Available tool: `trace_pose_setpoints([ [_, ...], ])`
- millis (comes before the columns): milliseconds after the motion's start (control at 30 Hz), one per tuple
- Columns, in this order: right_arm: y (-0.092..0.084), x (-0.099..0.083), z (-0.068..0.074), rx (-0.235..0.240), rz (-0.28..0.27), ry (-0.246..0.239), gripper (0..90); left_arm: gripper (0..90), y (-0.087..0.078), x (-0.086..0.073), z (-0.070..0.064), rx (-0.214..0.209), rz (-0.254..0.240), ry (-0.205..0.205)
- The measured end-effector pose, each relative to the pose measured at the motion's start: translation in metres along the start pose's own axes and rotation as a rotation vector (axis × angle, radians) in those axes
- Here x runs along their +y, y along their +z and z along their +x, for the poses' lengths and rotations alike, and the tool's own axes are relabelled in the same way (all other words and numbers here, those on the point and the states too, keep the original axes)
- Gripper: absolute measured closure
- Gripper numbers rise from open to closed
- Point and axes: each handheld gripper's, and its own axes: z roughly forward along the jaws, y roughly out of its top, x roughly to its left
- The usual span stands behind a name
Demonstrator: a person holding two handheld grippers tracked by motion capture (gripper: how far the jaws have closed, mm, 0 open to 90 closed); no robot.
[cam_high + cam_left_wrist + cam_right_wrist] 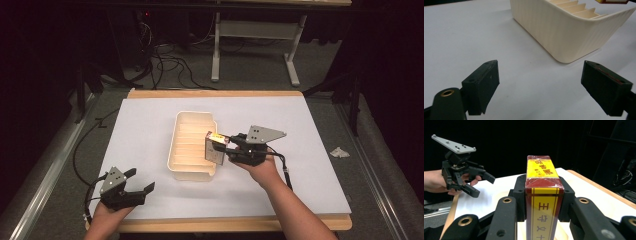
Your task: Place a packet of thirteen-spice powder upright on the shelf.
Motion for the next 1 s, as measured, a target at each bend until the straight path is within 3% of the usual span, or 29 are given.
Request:
trace_pose_setpoints([
  [1000, 0.039, 0.003, 0.024, 0.120, -0.004, -0.023, 68.8, 15.7, -0.001, 0.000, -0.001, -0.005, -0.002, -0.003],
])
